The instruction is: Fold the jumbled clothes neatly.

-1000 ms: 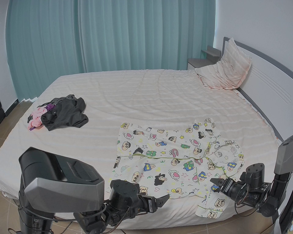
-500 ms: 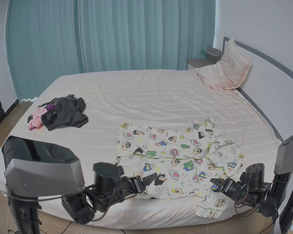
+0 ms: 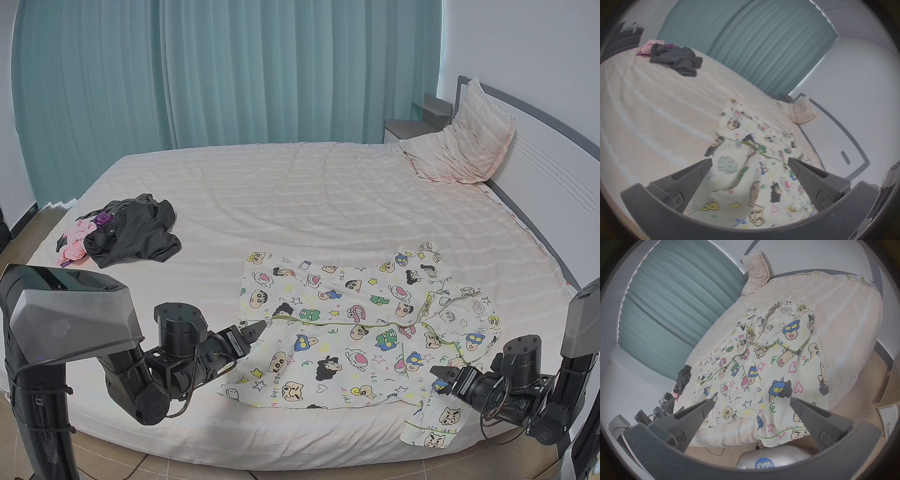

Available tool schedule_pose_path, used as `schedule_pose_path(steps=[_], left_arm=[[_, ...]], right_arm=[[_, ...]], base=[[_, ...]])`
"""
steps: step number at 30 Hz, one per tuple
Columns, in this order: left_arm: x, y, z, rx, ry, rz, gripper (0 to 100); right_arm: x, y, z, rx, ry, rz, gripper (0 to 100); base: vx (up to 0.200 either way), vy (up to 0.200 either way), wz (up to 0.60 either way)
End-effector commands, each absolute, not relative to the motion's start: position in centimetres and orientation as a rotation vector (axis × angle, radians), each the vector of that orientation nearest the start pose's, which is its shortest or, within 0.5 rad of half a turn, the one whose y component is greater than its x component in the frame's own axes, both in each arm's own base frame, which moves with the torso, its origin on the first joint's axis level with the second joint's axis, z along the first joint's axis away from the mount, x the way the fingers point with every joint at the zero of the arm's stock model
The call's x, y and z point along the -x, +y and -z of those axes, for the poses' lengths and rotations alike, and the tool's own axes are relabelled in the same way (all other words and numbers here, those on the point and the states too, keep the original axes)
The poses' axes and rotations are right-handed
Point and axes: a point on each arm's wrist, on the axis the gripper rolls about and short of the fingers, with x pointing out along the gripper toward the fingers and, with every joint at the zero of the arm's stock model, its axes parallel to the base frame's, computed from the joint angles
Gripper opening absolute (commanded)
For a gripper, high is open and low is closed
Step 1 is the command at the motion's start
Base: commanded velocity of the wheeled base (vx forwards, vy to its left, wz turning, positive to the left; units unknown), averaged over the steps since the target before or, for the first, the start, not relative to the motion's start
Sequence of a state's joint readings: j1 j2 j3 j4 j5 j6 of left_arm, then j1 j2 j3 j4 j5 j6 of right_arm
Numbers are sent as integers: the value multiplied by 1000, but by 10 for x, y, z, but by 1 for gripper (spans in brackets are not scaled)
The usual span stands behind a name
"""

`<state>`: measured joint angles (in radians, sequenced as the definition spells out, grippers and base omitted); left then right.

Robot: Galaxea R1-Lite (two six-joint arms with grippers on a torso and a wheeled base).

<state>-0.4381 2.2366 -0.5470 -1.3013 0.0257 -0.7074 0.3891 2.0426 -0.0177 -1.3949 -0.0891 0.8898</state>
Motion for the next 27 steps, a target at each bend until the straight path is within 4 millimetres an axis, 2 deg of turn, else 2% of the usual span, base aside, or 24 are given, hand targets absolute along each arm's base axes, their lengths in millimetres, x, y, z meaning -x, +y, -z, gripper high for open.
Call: schedule_pose_path(steps=[1, 10, 17, 27], left_arm=[[-322, -129, 7, 587, 597, 149, 100], [-340, -140, 12, 592, 762, 70, 100], [-346, -148, 8, 567, 764, 40, 100], [-352, -147, 8, 589, 765, -35, 100]], right_arm=[[-191, 76, -15, -700, 712, 12, 100], [-191, 76, -15, -700, 712, 12, 100], [-191, 76, -15, -700, 712, 12, 100], [-191, 76, -15, -700, 710, 11, 100]], base=[[0, 0, 0], [0, 0, 0], [0, 0, 0], [0, 0, 0]])
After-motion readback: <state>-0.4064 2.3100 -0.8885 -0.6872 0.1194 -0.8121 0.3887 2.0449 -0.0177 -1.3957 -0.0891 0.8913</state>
